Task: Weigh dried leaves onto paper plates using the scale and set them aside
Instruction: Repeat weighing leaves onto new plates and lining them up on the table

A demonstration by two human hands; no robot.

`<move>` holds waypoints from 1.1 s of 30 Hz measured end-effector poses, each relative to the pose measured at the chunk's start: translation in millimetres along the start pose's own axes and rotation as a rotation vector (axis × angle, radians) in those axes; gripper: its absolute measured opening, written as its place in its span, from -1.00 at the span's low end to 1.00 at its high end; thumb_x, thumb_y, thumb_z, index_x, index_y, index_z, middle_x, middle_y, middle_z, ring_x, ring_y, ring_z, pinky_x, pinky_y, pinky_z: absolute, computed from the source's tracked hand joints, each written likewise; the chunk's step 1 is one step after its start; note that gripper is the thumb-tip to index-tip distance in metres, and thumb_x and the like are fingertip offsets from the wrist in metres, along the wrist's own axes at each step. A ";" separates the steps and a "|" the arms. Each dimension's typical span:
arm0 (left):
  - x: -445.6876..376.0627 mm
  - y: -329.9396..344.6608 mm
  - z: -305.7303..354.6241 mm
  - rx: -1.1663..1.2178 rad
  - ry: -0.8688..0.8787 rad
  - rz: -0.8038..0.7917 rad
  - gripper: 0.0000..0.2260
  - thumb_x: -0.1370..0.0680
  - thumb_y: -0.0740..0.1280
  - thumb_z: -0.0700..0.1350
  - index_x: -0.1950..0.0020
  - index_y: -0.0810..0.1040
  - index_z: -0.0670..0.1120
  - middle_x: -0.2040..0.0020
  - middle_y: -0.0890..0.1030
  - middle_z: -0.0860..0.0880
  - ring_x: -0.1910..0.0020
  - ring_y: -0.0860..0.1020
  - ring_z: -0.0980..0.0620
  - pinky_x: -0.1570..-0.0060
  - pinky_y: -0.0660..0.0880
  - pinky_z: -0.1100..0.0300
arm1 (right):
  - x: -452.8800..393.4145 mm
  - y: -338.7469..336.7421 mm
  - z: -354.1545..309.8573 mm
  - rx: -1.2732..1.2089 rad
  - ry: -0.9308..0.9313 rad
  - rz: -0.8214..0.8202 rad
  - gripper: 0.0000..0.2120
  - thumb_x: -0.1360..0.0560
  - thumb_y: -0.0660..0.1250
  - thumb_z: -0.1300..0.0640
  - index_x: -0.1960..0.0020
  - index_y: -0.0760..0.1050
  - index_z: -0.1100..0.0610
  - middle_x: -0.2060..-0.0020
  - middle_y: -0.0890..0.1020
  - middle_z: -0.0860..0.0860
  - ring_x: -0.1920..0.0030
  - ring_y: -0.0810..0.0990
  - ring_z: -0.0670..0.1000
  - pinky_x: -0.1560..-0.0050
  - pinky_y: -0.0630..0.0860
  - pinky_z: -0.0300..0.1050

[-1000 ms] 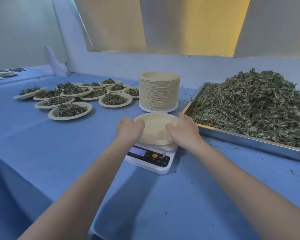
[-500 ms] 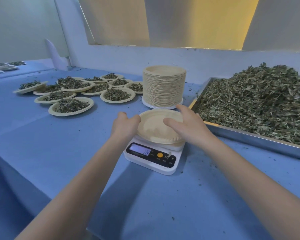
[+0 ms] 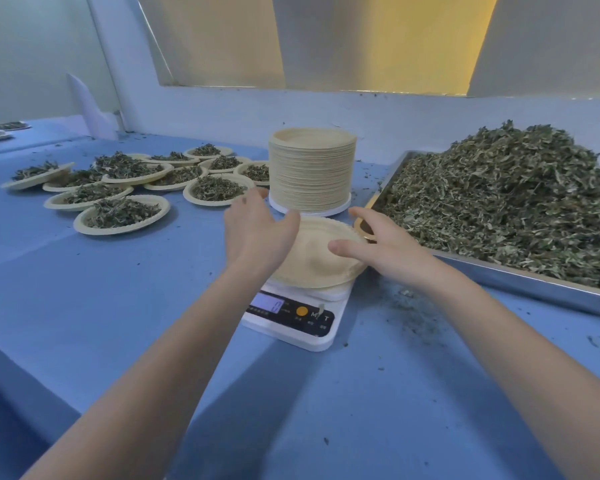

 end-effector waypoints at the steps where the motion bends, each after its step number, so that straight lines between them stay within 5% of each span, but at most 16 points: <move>1: -0.1 4.9 16.5 -0.040 0.068 -0.004 -0.53 -0.50 0.28 -0.01 -0.39 0.34 -0.10 -0.37 0.36 -0.07 -0.38 0.26 -0.05 -0.27 0.24 0.09 | -0.9 -3.8 -1.0 -0.007 -0.009 0.007 -0.20 -0.39 0.37 -0.21 -0.52 0.14 -0.02 -0.49 0.20 -0.06 -0.46 0.19 -0.02 -0.35 0.23 -0.04; 4: -2.4 35.6 62.5 -0.091 0.172 -0.081 -0.59 -0.49 0.28 -0.02 -0.32 0.42 -0.10 -0.33 0.40 -0.11 -0.36 0.27 -0.08 -0.30 0.20 0.09 | -3.6 -21.0 -5.6 -0.015 -0.058 0.055 -0.30 -0.43 0.38 -0.13 -0.48 0.22 0.01 -0.40 0.31 -0.04 -0.30 0.28 -0.12 -0.13 0.20 -0.20; 10: 1.9 126.0 121.0 0.022 0.147 -0.294 -0.70 -0.51 0.26 -0.06 -0.21 0.49 -0.12 -0.19 0.55 -0.12 -0.20 0.47 -0.11 -0.06 0.33 0.14 | -1.2 -82.4 21.0 -0.004 -0.057 0.208 -0.52 -0.40 0.42 0.14 -0.30 0.42 0.09 -0.21 0.50 0.01 -0.22 0.45 -0.02 -0.05 0.29 -0.30; 14: 7.9 185.3 131.3 -0.039 0.080 -0.465 -0.63 -0.54 0.20 -0.07 -0.30 0.38 -0.19 -0.25 0.47 -0.20 -0.21 0.44 -0.17 -0.10 0.37 0.06 | -1.9 -116.2 80.9 0.106 0.179 0.184 -0.24 -0.40 0.42 -0.04 -0.50 0.18 0.08 -0.42 0.36 0.07 -0.33 0.40 0.06 -0.12 0.34 -0.16; 17: 8.4 215.0 125.4 -0.147 -0.015 -0.540 -0.57 -0.56 0.15 -0.06 -0.38 0.28 -0.24 -0.36 0.33 -0.26 -0.33 0.31 -0.26 -0.27 0.27 -0.04 | -7.9 -125.2 108.7 0.367 0.308 0.104 -0.14 -0.33 0.40 -0.26 -0.48 0.21 0.10 -0.33 0.44 0.12 -0.22 0.49 0.12 0.02 0.40 -0.12; 21: 2.9 231.7 103.5 -0.384 -0.090 -0.574 -0.53 -0.58 0.09 -0.03 -0.46 0.15 -0.16 -0.45 0.18 -0.25 -0.39 0.18 -0.31 -0.32 0.20 -0.10 | -15.5 -133.9 137.2 0.651 0.480 0.014 0.00 -0.15 0.43 -0.43 -0.42 0.24 0.06 -0.27 0.38 0.20 -0.21 0.46 0.24 -0.17 0.47 0.03; 28: -4.8 270.0 105.6 -0.420 -0.063 -0.750 -0.48 -0.58 0.02 -0.15 -0.55 0.03 -0.03 -0.46 0.28 -0.21 -0.45 0.19 -0.24 -0.44 0.08 -0.05 | -37.3 -115.2 157.5 0.536 0.427 -0.147 0.23 -0.09 0.54 -0.35 -0.54 0.00 0.02 -0.42 0.24 0.22 -0.34 0.36 0.22 -0.28 0.40 0.04; 33: 0.9 280.2 120.0 -0.163 -0.053 -0.811 -0.57 -0.60 0.06 -0.25 -0.48 0.23 -0.12 -0.31 0.44 -0.27 -0.20 0.47 -0.21 -0.13 0.44 0.01 | -58.4 -103.4 143.4 0.448 0.286 -0.154 0.00 -0.10 0.62 -0.13 -0.43 0.27 0.05 -0.30 0.48 0.08 -0.19 0.48 0.09 -0.13 0.43 -0.11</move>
Point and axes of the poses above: each hand's wrist, its own x-axis away from the middle knuckle, its own y-axis out of the palm, z = x × y, the point moved 9 cm from there along -x, towards the middle knuckle
